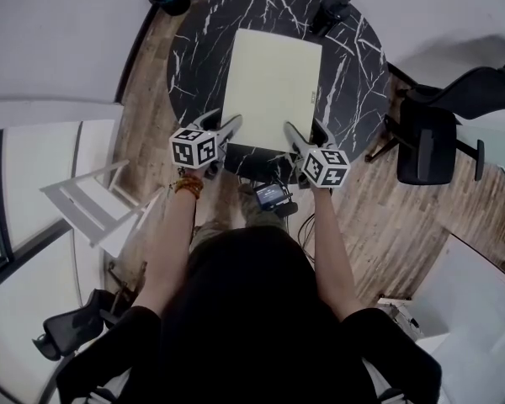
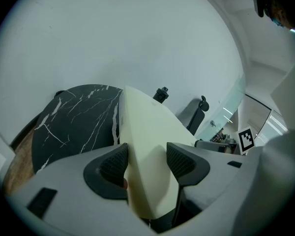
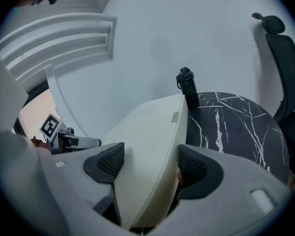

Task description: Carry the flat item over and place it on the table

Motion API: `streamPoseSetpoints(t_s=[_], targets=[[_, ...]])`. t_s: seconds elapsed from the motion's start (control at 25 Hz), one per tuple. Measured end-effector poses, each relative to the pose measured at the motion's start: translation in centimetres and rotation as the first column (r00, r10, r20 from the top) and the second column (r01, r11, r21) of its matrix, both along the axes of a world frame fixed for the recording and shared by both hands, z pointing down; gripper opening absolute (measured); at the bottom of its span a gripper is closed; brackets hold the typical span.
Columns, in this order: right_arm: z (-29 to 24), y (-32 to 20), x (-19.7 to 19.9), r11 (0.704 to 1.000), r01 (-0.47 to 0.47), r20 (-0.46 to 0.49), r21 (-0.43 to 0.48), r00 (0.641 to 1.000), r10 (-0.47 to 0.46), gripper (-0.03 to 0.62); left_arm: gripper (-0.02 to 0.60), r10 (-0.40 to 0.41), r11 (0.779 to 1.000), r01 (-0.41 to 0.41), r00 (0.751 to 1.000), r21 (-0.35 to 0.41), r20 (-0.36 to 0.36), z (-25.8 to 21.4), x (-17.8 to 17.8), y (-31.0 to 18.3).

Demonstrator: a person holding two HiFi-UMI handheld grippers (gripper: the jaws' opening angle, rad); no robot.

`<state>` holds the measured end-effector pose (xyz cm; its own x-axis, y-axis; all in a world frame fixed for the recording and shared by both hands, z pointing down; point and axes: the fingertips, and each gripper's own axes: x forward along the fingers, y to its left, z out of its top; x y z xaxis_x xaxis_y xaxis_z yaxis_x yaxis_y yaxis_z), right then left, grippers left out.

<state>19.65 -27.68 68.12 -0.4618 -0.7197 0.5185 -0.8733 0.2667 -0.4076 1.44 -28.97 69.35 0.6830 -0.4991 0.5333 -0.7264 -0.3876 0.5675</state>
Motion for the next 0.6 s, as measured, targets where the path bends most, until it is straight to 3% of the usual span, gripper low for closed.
streamPoseSetpoints(t_s=[0.6], targets=[[1.4, -0.9, 0.0, 1.000, 0.011, 0.009, -0.029, 1.000, -0.011, 0.337, 0.239, -0.011, 0.999, 0.012, 1.000, -0.032, 0.006, 1.3, -0.1, -0.7]])
